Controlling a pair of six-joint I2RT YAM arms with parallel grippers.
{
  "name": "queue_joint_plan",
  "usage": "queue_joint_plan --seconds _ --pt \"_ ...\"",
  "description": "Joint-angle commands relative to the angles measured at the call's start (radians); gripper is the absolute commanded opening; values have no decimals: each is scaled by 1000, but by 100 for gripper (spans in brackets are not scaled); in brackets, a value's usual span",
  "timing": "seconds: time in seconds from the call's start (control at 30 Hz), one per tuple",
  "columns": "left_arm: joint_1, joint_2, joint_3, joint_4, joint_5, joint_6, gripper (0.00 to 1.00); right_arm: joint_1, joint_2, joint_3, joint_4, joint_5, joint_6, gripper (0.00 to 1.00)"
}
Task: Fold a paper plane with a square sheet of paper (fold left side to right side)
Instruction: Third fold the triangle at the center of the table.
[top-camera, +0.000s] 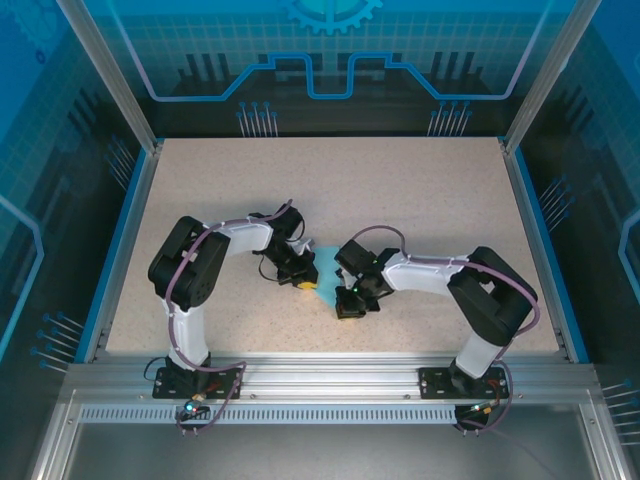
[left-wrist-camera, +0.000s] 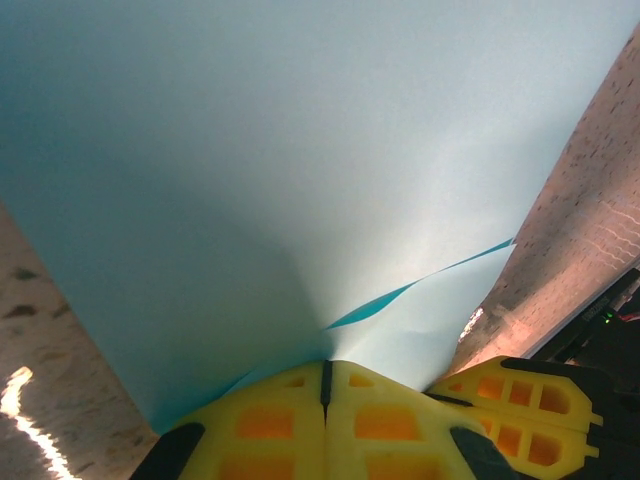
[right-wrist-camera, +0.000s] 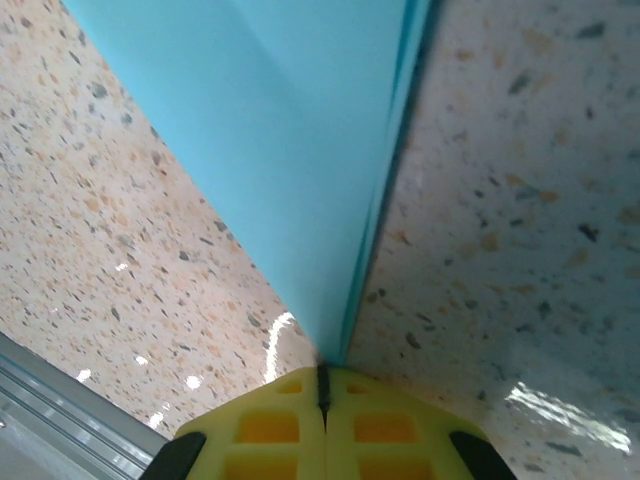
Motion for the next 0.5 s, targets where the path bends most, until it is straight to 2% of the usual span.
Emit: queue_joint_plan --seconds 0.0,0.2,0.47 --pt "-3 49 -19 -68 -151 19 2 13 -42 -23 -118 26 -14 0" --pt "-6 45 -17 -59 -142 7 2 3 -112 53 -52 15 -51 0" --pt "-13 41 -18 -55 -140 3 2 -1 50 168 -33 25 -49 0"
